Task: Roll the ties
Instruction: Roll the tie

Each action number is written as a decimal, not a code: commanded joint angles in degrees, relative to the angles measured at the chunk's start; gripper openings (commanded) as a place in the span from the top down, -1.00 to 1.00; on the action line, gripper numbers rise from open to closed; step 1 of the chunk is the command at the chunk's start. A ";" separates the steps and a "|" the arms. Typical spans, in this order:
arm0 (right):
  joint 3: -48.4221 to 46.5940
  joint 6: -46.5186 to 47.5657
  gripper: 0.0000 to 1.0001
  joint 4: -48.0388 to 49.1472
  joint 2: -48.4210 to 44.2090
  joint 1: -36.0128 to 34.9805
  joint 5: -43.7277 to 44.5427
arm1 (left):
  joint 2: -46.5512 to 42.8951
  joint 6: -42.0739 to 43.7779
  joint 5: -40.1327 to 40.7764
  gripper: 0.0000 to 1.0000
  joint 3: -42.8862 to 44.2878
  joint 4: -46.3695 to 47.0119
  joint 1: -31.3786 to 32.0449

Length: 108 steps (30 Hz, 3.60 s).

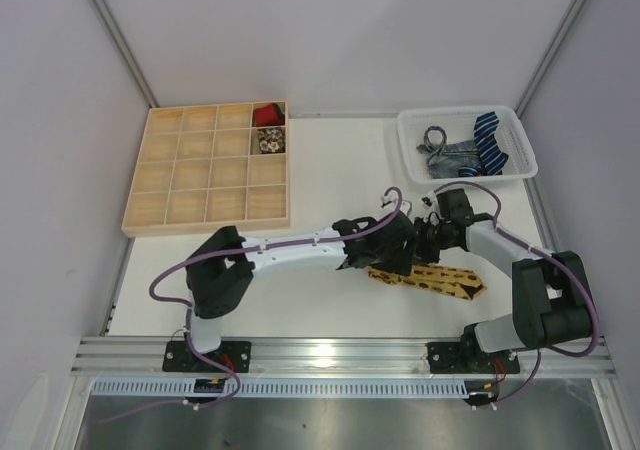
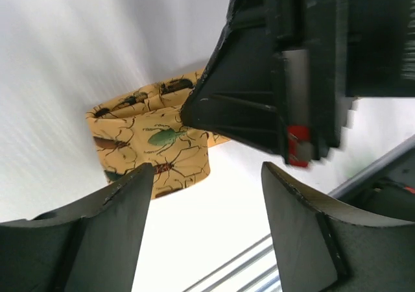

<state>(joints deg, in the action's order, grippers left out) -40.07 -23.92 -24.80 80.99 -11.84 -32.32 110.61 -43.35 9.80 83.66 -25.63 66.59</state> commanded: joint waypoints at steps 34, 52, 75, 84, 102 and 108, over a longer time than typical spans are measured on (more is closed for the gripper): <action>-12.92 -0.77 1.00 -2.28 3.12 -3.19 4.63 | -9.01 0.73 -6.64 0.52 -12.82 5.94 2.05; -13.45 -1.04 1.00 1.50 15.16 -7.67 9.38 | 1.28 3.36 -0.66 0.37 -6.40 2.34 3.37; -13.27 -6.48 1.00 6.51 17.10 -16.55 3.40 | 3.83 0.02 6.45 0.37 -7.89 -2.85 2.58; -16.61 -7.19 1.00 6.43 18.76 -19.28 3.22 | -0.21 -1.03 9.53 0.37 -12.81 -4.34 -0.14; -21.27 -5.97 1.00 5.56 22.02 -21.57 4.27 | -7.60 0.72 10.06 0.40 -17.30 -3.82 -1.73; -21.88 -2.36 1.00 0.99 18.86 -16.38 7.70 | -12.76 4.76 5.93 0.15 -18.17 4.25 1.34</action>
<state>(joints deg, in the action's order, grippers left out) -59.83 -29.45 -19.66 103.66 -30.41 -26.35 104.29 -41.56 17.30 65.45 -27.90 66.65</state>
